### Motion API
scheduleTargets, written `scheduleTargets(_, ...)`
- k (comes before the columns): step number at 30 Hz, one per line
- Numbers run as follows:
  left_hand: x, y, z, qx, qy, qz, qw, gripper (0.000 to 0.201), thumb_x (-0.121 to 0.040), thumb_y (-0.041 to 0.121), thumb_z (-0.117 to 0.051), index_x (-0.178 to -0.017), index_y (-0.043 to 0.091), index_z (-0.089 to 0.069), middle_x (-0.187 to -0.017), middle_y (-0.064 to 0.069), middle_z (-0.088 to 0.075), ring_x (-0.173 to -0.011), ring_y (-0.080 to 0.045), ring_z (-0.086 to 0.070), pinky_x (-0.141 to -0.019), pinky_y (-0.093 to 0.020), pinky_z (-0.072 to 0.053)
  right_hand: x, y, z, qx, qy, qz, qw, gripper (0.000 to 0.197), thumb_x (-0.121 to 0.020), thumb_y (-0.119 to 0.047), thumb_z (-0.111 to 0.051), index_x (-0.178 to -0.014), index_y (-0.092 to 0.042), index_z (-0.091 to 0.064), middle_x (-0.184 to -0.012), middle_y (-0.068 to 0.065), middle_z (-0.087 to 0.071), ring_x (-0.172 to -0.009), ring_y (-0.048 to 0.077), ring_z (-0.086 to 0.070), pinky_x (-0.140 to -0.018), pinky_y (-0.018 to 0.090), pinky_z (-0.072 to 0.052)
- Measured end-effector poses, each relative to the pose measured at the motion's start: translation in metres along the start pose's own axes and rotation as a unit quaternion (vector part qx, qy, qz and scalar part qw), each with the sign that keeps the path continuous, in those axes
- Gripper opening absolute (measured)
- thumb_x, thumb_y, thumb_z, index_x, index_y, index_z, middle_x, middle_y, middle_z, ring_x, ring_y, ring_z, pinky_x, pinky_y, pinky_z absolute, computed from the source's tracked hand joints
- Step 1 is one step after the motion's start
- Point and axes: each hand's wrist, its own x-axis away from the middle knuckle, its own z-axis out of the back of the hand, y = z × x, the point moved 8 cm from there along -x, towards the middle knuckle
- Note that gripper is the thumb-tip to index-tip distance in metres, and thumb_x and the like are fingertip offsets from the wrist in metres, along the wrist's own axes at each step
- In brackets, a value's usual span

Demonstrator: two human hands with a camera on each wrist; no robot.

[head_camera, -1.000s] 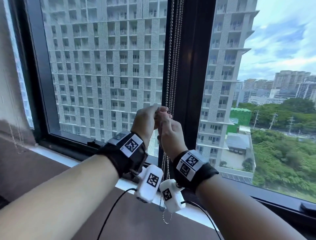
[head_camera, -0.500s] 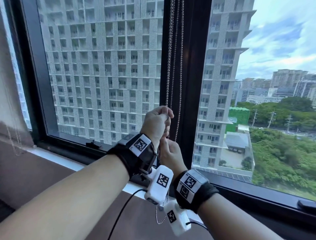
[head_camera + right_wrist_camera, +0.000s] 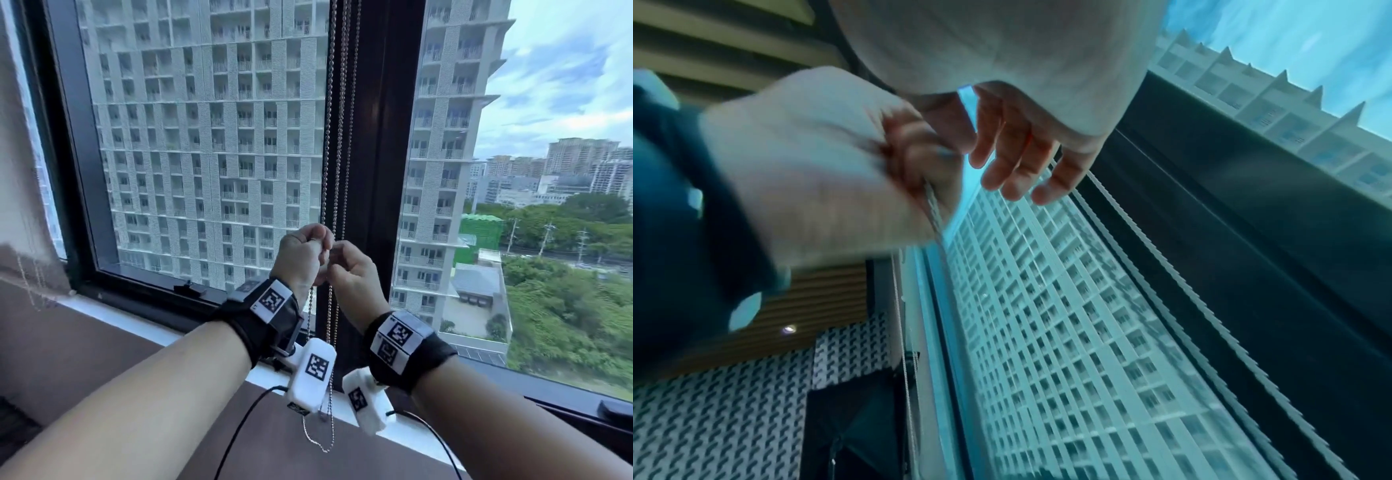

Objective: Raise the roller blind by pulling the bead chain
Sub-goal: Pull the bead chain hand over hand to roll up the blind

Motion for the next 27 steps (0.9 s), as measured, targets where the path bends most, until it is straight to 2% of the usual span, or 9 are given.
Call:
scheduleTargets(3,0.006,-0.007,0.005,-0.013,0.011,0.009,1.0,0.04,-0.095,0.007,-0.04,-0.061,0.02,-0.055,-0.045,0.004,-0.038,-0.035,-0.009,-0.028,-0.038,-0.023,-0.019,-0.016,-0.032,-0.002,-0.044,0.004,0.011,0.999,0.026,-0.075,0.0,-0.046,-0.093,-0.005,-0.065,-0.074,0.007,-0.061,-0.066,0.025,-0.056,-0.059,0.038,-0.049)
scheduleTargets(6,0.012,-0.016,0.009,-0.014,-0.009,0.018,1.0,0.041,-0.095,0.007,-0.039,-0.059,0.02,-0.053,-0.048,0.002,-0.035,-0.04,-0.012,-0.024,-0.039,-0.024,-0.015,-0.031,-0.06,-0.003,-0.033,0.021,0.022,0.999,0.034,-0.074,-0.013,-0.045,-0.099,-0.007,-0.066,-0.079,0.005,-0.063,-0.071,0.017,-0.057,-0.062,0.028,-0.046)
scheduleTargets(11,0.019,-0.029,0.01,-0.015,-0.017,0.027,0.999,0.045,-0.091,-0.005,-0.031,-0.057,0.018,-0.049,-0.047,0.003,-0.034,-0.037,-0.008,-0.022,-0.04,-0.023,-0.01,-0.049,-0.093,-0.019,-0.102,0.021,0.028,0.994,0.032,-0.096,-0.023,-0.044,-0.108,0.001,-0.06,-0.081,0.013,-0.061,-0.072,0.023,-0.057,-0.061,0.032,-0.046)
scheduleTargets(13,0.019,-0.029,0.009,-0.007,-0.022,0.03,0.999,0.057,-0.091,-0.009,-0.03,-0.048,0.023,-0.05,-0.047,0.004,-0.036,-0.036,-0.007,-0.023,-0.043,-0.027,-0.009,-0.052,-0.096,-0.024,-0.115,0.031,0.021,0.993,0.032,-0.102,-0.03,-0.041,-0.099,-0.003,-0.06,-0.068,0.005,-0.054,-0.056,0.015,-0.049,-0.051,0.029,-0.04)
scheduleTargets(14,0.02,-0.029,0.009,-0.005,-0.024,0.035,0.999,0.061,-0.091,-0.01,-0.029,-0.045,0.023,-0.05,-0.045,0.005,-0.037,-0.035,-0.006,-0.024,-0.044,-0.029,-0.009,-0.052,-0.095,-0.026,-0.117,0.037,0.018,0.992,0.034,-0.103,-0.033,-0.04,-0.088,-0.008,-0.059,-0.062,0.001,-0.047,-0.048,0.011,-0.041,-0.046,0.028,-0.035)
scheduleTargets(16,0.023,-0.026,0.008,-0.004,-0.029,0.034,0.999,0.061,-0.091,-0.011,-0.029,-0.045,0.023,-0.05,-0.044,0.008,-0.039,-0.036,-0.005,-0.024,-0.045,-0.029,-0.009,-0.053,-0.093,-0.027,-0.122,0.045,0.027,0.991,0.041,-0.104,-0.034,-0.037,-0.068,-0.016,-0.043,-0.055,-0.001,-0.033,-0.044,0.011,-0.028,-0.042,0.028,-0.025)
scheduleTargets(18,0.028,-0.022,0.005,-0.001,-0.033,0.03,0.999,0.05,-0.091,-0.012,-0.03,-0.054,0.017,-0.047,-0.044,0.011,-0.043,-0.038,-0.004,-0.025,-0.046,-0.028,-0.01,-0.053,-0.091,-0.026,-0.13,0.049,0.033,0.99,0.042,-0.104,-0.031,-0.037,-0.064,-0.02,-0.03,-0.055,0.001,-0.025,-0.045,0.014,-0.021,-0.04,0.026,-0.019)
scheduleTargets(22,0.031,-0.023,0.004,-0.009,-0.026,0.035,0.999,0.039,-0.093,-0.01,-0.032,-0.062,0.013,-0.043,-0.042,0.011,-0.046,-0.037,-0.001,-0.03,-0.042,-0.019,-0.017,-0.052,-0.092,-0.026,-0.098,0.06,0.057,0.992,0.041,-0.096,-0.039,-0.04,-0.06,-0.024,-0.027,-0.054,-0.001,-0.024,-0.047,0.014,-0.021,-0.043,0.027,-0.018)
scheduleTargets(27,0.036,-0.034,0.008,-0.033,-0.032,0.043,0.998,0.056,-0.095,-0.002,-0.037,-0.048,0.023,-0.056,-0.047,0.001,-0.037,-0.04,-0.01,-0.025,-0.036,-0.019,-0.02,-0.043,-0.08,-0.022,-0.08,0.057,0.076,0.992,0.043,-0.095,-0.041,-0.04,-0.057,-0.025,-0.029,-0.052,-0.003,-0.026,-0.046,0.014,-0.022,-0.046,0.03,-0.02)
